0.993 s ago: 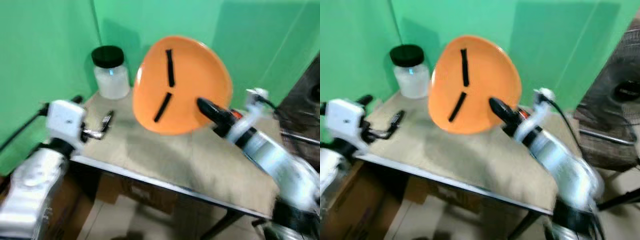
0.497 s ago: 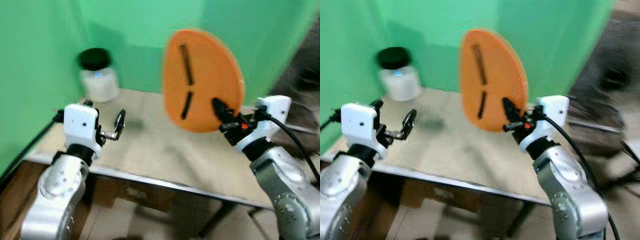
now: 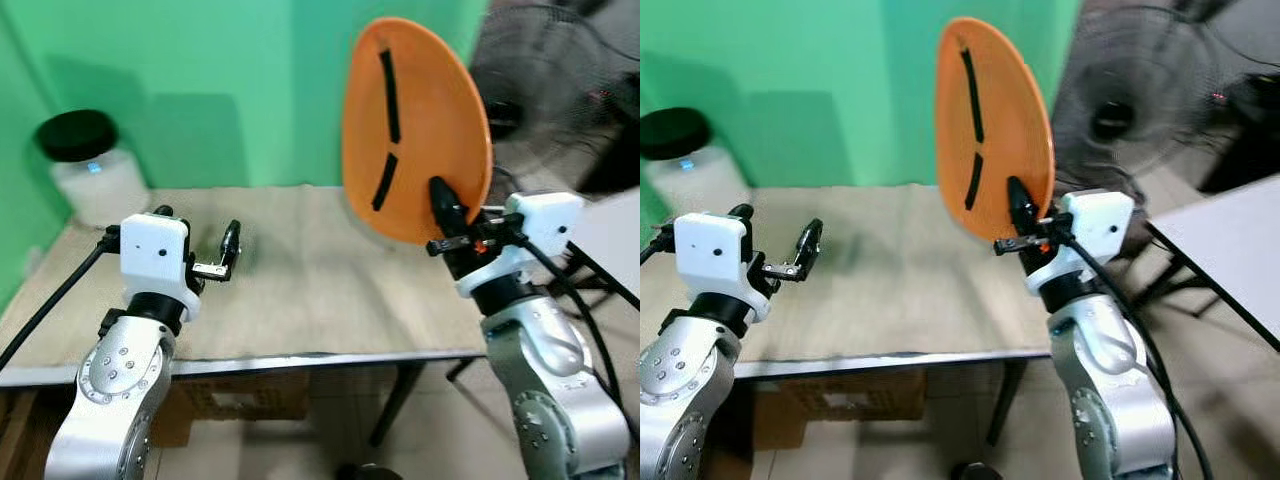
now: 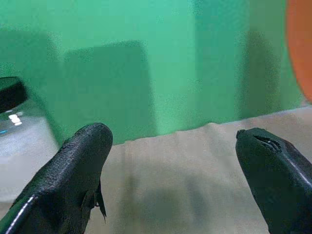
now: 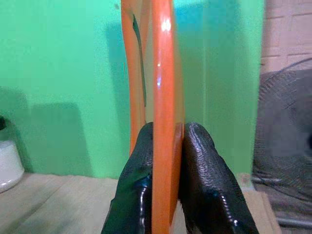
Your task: Setting the table
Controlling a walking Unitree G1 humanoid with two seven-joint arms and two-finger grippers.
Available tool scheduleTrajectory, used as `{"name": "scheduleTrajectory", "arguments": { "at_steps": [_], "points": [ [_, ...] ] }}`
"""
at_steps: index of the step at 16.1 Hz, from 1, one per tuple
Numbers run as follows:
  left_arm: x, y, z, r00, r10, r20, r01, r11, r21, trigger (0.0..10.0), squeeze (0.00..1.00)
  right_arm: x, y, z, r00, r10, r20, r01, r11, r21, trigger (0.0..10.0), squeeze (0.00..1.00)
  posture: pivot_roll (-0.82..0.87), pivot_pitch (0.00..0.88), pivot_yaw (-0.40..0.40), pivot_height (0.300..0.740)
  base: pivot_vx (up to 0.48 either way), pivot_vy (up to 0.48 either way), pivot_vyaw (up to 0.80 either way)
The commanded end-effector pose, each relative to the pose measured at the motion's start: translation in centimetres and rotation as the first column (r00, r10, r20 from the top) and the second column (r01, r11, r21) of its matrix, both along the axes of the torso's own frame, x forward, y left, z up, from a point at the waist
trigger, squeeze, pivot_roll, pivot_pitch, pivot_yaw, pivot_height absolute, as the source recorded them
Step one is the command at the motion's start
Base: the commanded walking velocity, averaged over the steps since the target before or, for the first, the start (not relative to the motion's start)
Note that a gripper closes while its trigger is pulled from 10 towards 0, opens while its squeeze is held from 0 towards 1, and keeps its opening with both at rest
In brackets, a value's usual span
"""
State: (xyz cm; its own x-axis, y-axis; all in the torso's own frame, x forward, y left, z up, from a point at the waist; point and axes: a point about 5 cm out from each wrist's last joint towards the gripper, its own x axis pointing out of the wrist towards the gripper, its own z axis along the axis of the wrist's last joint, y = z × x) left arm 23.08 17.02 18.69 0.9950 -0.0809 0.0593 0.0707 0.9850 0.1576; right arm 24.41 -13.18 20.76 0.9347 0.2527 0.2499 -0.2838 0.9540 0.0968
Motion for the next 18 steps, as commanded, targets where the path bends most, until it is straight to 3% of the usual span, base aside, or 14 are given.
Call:
{"name": "scheduleTrajectory", "arguments": {
  "at_steps": [1,5,12,18],
  "points": [
    [0.04,0.15,0.10,1.000,0.005,0.006,-0.005,1.000,-0.011,10.0,0.00,-0.23,-0.12,0.90,0.998,-0.015,0.062,0.014,1.000,0.010,10.0,0.00,-0.04,0.000,0.004,0.740,0.000,0.000,-0.80],
    [-0.40,-0.37,-0.29,1.000,-0.014,-0.013,0.013,1.000,-0.017,10.0,0.00,-0.78,-0.01,0.46,0.999,0.010,0.051,-0.010,1.000,0.004,10.0,0.00,-0.04,0.000,-0.002,0.740,0.000,0.000,-0.80],
    [-0.76,-0.33,-0.40,1.000,0.002,-0.021,-0.003,0.999,-0.034,10.0,0.00,0.14,-0.59,0.16,1.000,-0.005,-0.004,0.005,1.000,-0.001,10.0,0.00,-0.04,0.000,-0.018,0.740,0.000,0.000,-0.80],
    [-0.59,-0.37,-0.42,1.000,-0.002,-0.017,0.001,0.999,-0.041,10.0,0.00,-0.08,-0.15,0.19,1.000,0.011,-0.009,-0.011,1.000,-0.010,10.0,0.00,-0.05,0.000,-0.013,0.740,0.000,0.000,-0.80]
  ]
}}
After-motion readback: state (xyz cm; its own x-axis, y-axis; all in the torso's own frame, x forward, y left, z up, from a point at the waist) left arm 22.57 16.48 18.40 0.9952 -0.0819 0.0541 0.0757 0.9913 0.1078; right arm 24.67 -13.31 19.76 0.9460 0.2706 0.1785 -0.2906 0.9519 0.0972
